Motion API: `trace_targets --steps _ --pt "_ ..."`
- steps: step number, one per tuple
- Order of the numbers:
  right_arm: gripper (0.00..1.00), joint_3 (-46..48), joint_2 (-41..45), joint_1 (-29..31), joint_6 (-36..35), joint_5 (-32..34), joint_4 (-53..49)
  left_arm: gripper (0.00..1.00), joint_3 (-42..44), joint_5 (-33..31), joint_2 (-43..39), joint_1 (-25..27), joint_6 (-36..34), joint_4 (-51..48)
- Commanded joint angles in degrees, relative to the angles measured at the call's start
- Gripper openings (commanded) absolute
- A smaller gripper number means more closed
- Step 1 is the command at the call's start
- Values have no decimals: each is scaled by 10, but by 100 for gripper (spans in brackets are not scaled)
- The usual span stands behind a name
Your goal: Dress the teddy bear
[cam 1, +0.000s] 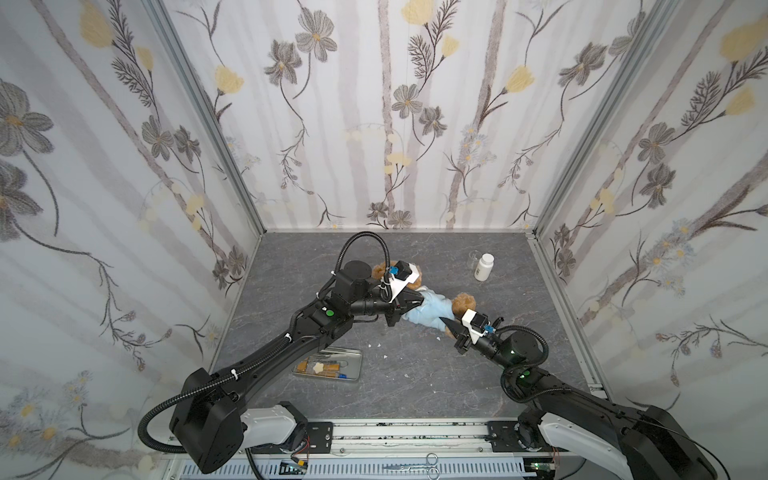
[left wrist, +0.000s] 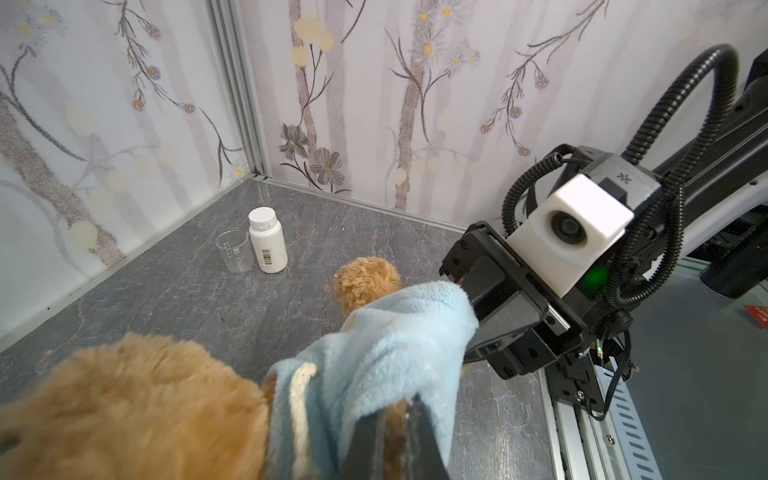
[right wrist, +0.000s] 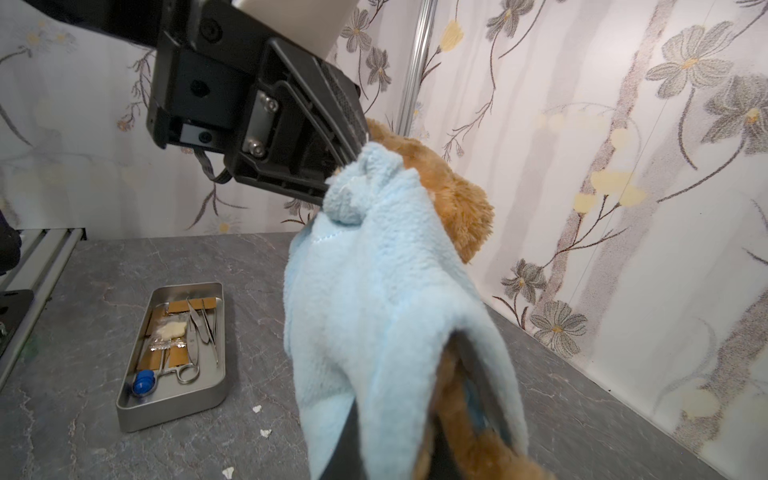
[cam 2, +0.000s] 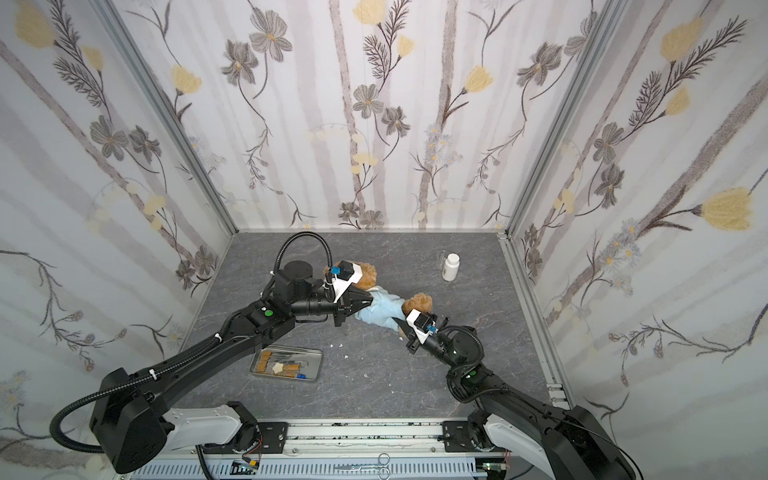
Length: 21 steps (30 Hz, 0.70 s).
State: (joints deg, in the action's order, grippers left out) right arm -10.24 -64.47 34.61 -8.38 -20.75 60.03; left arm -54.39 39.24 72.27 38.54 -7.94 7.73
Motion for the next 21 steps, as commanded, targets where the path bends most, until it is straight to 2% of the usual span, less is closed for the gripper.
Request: trace_targets --steps 1,8,13,14,19,21 --pt "0 6 -3 -10 67 32 132 0 18 -61 -24 -21 51 61" --pt "0 -2 -8 -15 84 26 144 0 37 -71 -29 -27 58 75" --pt "0 -23 -11 -14 60 14 92 0 28 -87 -30 -7 -25 43" --pt "0 -27 -10 -14 57 15 80 0 26 -78 -29 1 -56 32" --pt "0 -47 -13 -15 54 5 42 2 14 -115 -21 43 -169 -10" --pt "0 -49 -13 -17 61 4 35 0 14 -101 -25 50 -206 -16"
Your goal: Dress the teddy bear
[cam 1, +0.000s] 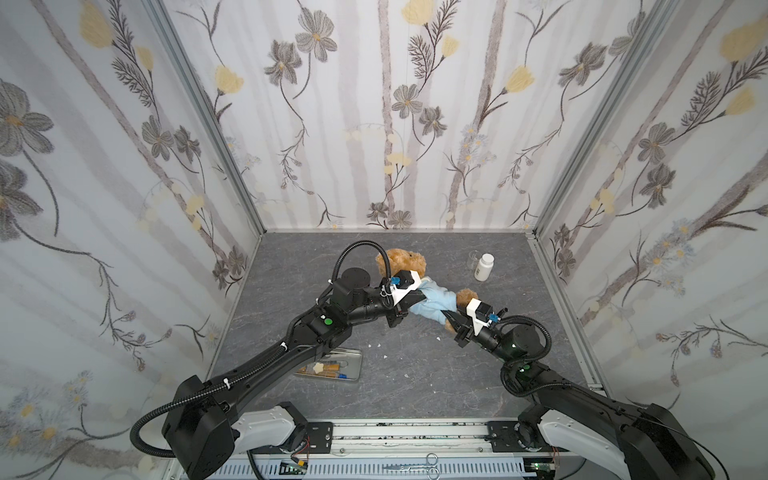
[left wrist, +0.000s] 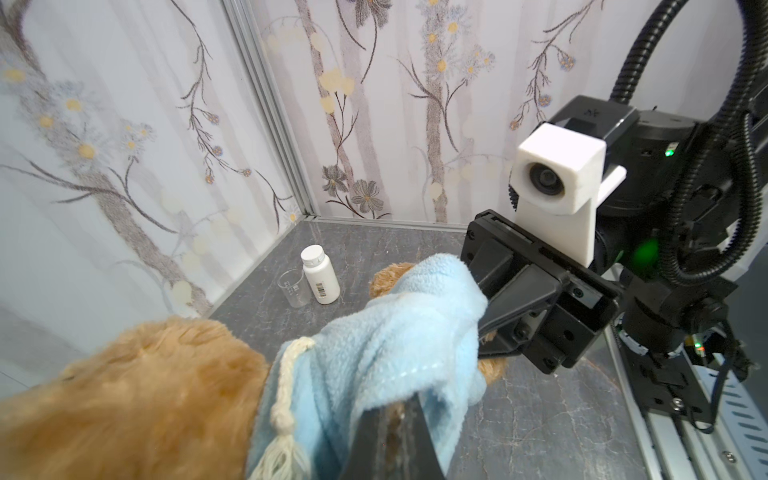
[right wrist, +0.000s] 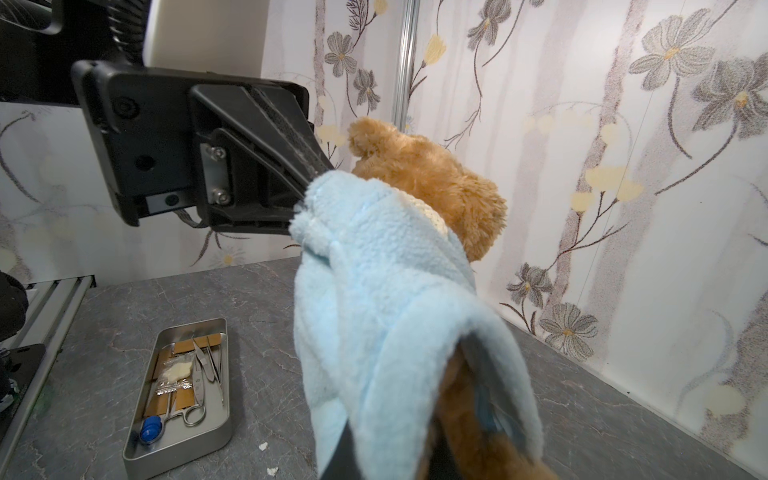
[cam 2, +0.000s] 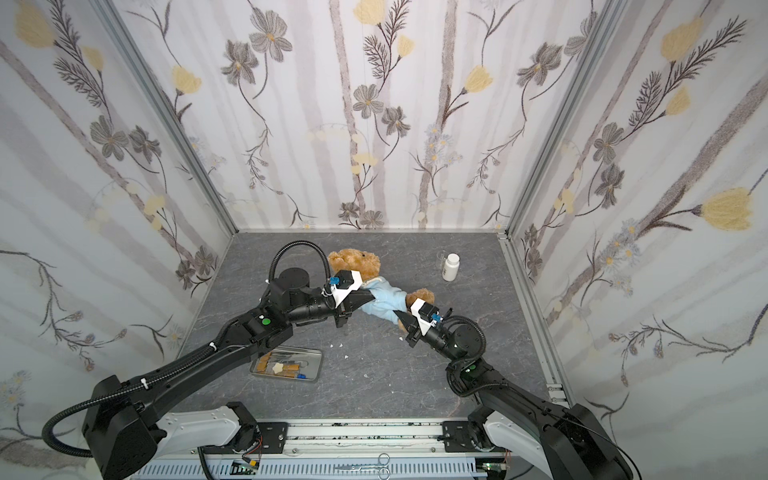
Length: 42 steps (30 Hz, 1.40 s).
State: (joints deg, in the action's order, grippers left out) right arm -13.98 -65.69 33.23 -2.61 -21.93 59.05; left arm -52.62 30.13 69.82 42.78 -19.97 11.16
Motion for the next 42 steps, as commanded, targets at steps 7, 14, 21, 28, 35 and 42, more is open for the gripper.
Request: trace_targets --steps 7,14,21,28,35,42 --pt "0 -13 -7 -22 26 30 17 0 -14 36 -15 10 -91 -65" --pt "0 -1 6 -42 39 37 4 0 5 38 -41 -24 -64 -66" --pt "0 -3 -3 -44 53 56 -5 0 9 76 -53 -36 -40 -53" --pt "0 -15 -14 -48 69 59 -26 0 22 80 -58 -39 -55 -55" --pt "0 -31 -17 -49 54 39 -51 0 8 83 -47 -43 -43 -58" --pt "0 -47 -26 -31 9 9 -70 31 0 11 -22 -10 -76 -61"
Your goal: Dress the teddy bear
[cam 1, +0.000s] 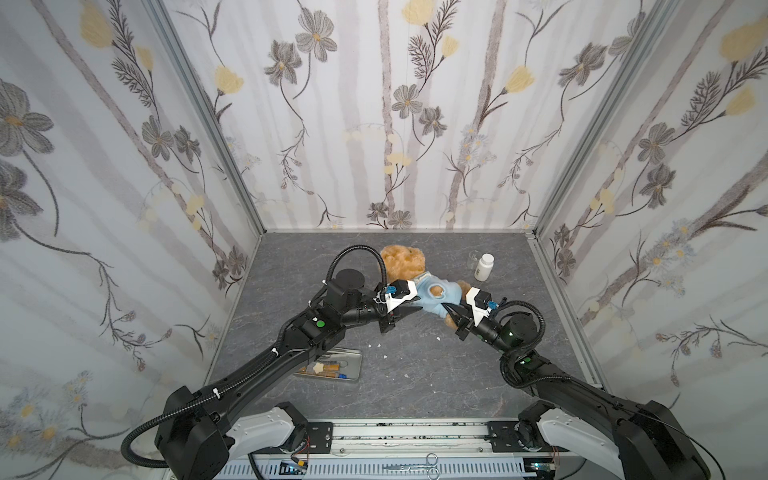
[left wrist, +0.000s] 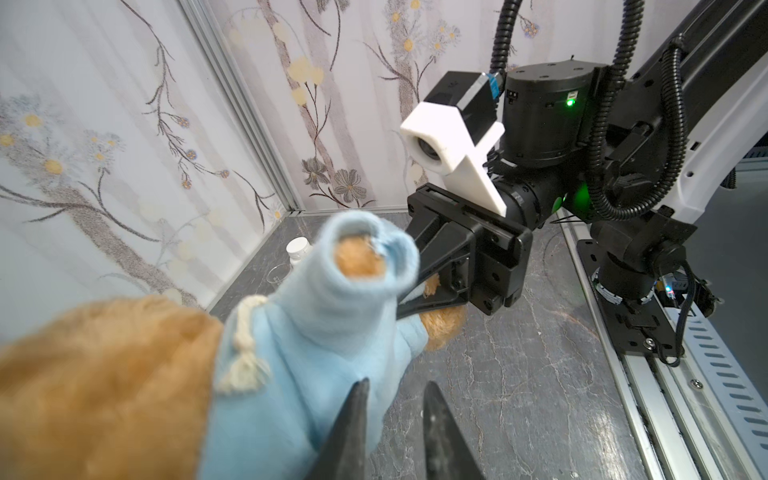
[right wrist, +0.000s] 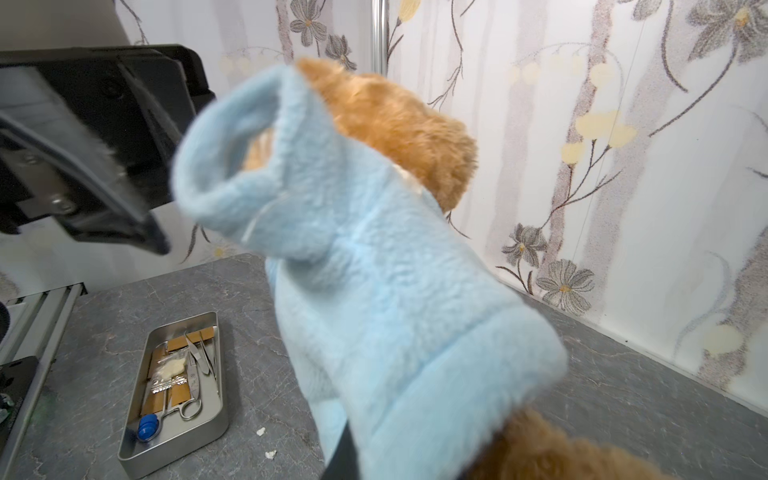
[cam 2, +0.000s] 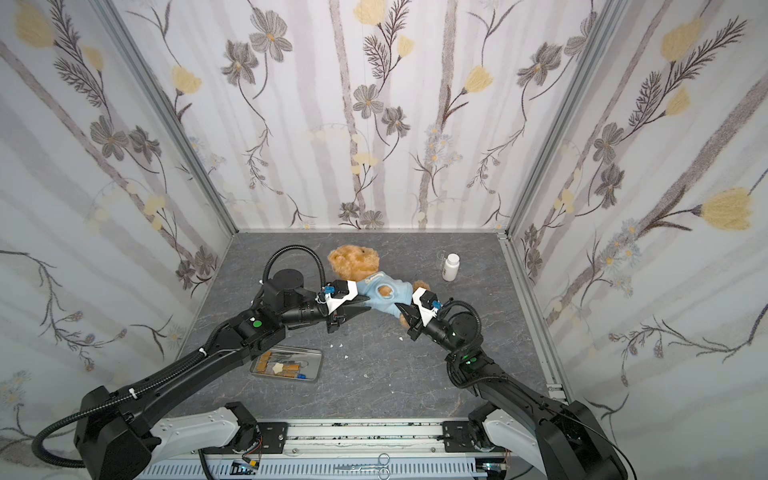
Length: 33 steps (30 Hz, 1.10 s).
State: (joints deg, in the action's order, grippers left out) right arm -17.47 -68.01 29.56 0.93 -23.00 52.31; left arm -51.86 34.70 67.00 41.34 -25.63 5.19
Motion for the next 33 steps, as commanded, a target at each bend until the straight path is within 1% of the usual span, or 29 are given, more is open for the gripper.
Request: trace_targets --steps 1,3,6,8,10,14,17,18,20,21,22,24,26,33 --pt "0 -13 -1 12 -39 18 -8 35 -10 -38 10 7 -21 -1" --pt "0 -16 1 25 -65 10 -16 37 -17 -51 19 14 -24 -1" --pt "0 -18 -1 36 -90 10 -25 43 -28 -62 26 16 -26 -1" --pt "0 -12 1 37 -100 15 -22 48 -28 -73 20 17 -25 -2" --pt "0 -12 3 38 -126 9 -39 52 -22 -98 5 16 -29 -2" --pt "0 -10 17 38 -179 -13 -70 58 -5 -126 -28 15 -74 -22" --pt "0 -17 20 41 -216 -12 -101 59 -8 -137 -41 15 -103 -48" --pt "0 -22 18 43 -231 -8 -119 56 -15 -133 -42 15 -105 -57" --pt "0 -35 12 49 -251 11 -156 39 -33 -108 -39 17 -99 -83" --pt "0 -39 9 52 -254 17 -166 29 -41 -105 -34 20 -95 -94" --pt "0 -40 8 55 -255 20 -166 20 -49 -112 -28 26 -98 -108" --pt "0 -41 4 57 -252 26 -166 7 -56 -130 -22 40 -109 -128" --pt "0 -50 -5 61 -250 34 -177 3 -55 -140 -23 53 -120 -138" --pt "0 -60 -11 66 -246 42 -185 3 -71 -208 2 81 -167 -181"
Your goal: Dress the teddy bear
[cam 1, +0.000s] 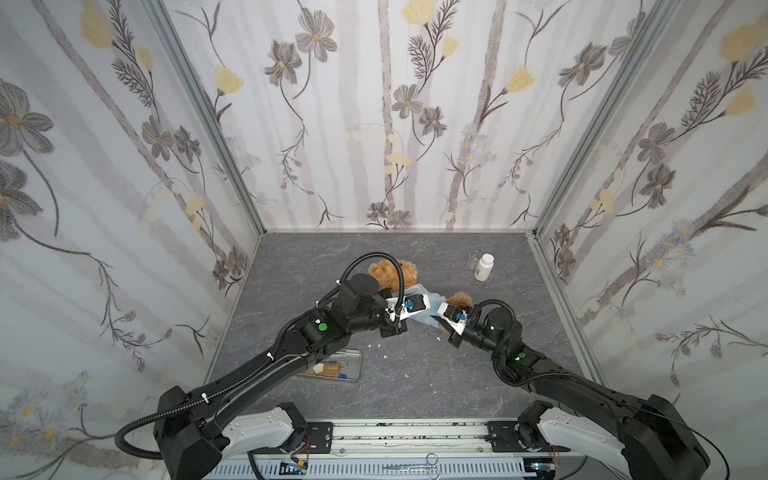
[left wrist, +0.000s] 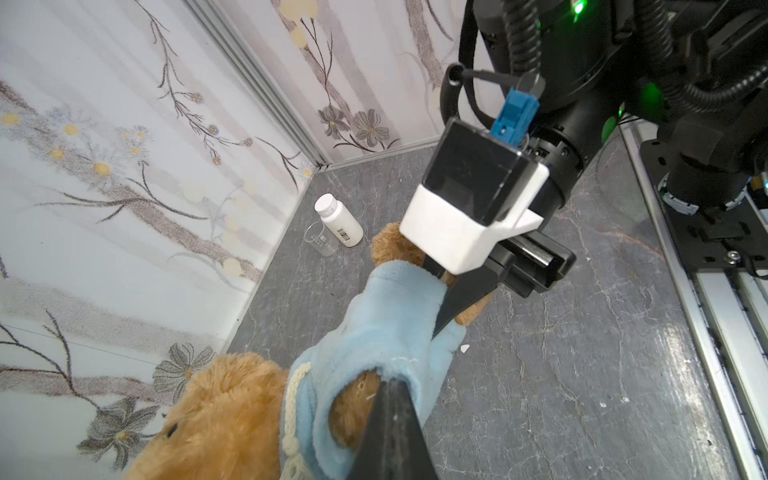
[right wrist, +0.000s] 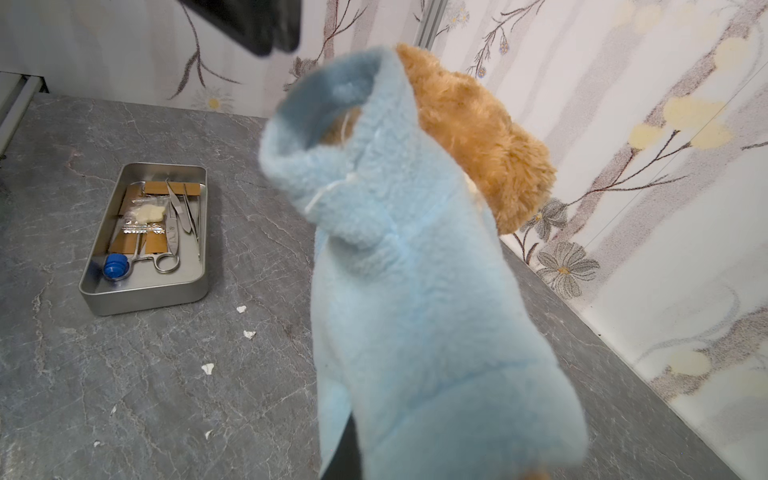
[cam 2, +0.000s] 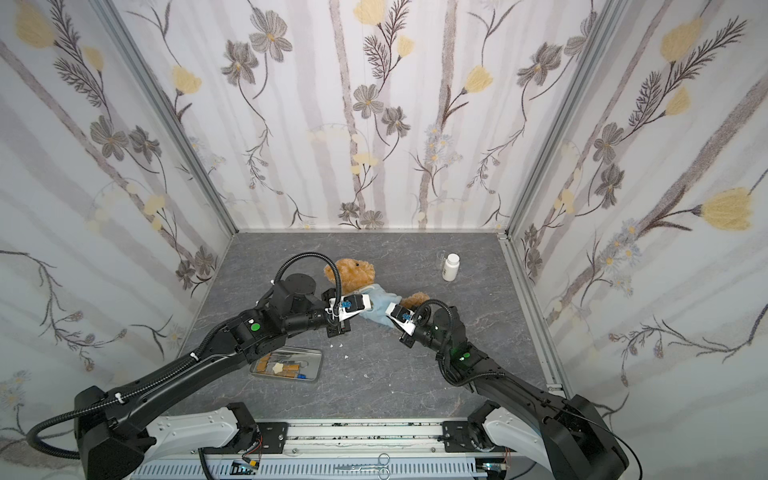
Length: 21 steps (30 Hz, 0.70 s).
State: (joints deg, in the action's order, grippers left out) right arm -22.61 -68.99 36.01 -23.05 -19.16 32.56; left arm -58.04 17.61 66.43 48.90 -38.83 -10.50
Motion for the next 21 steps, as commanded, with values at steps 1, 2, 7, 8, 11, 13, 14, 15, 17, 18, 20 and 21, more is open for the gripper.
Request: trace_targets --steps 1,2,7,8,11,13,14,15,17,18,20,21 --pt "0 -9 -2 2 -7 3 11 3 -11 -52 13 6 -42 -27" --pt "0 -9 -2 4 -6 3 12 3 -13 -65 19 6 -49 -31" --pt "0 -9 -4 8 -6 2 12 5 -27 -114 43 7 -70 -36" --pt "0 -8 -5 8 -6 2 13 7 -30 -117 46 7 -73 -35" --pt "0 -8 -5 8 -6 1 12 12 -33 -123 51 7 -81 -35" --pt "0 -8 -5 9 -6 -1 14 19 -32 -123 53 7 -88 -35" --pt "0 -9 -6 9 -5 -2 16 22 -33 -123 55 7 -89 -35" --pt "0 -9 -7 10 -5 -3 15 26 -35 -121 55 8 -89 -35" --pt "0 -11 -10 12 -6 -5 15 30 -42 -115 69 7 -91 -34" --pt "0 -11 -11 12 -6 -6 16 31 -46 -112 73 7 -91 -34" --pt "0 -12 -13 14 -5 -8 20 31 -54 -106 81 8 -93 -33" --pt "0 -13 -13 15 -5 -8 19 31 -57 -104 86 8 -93 -33"
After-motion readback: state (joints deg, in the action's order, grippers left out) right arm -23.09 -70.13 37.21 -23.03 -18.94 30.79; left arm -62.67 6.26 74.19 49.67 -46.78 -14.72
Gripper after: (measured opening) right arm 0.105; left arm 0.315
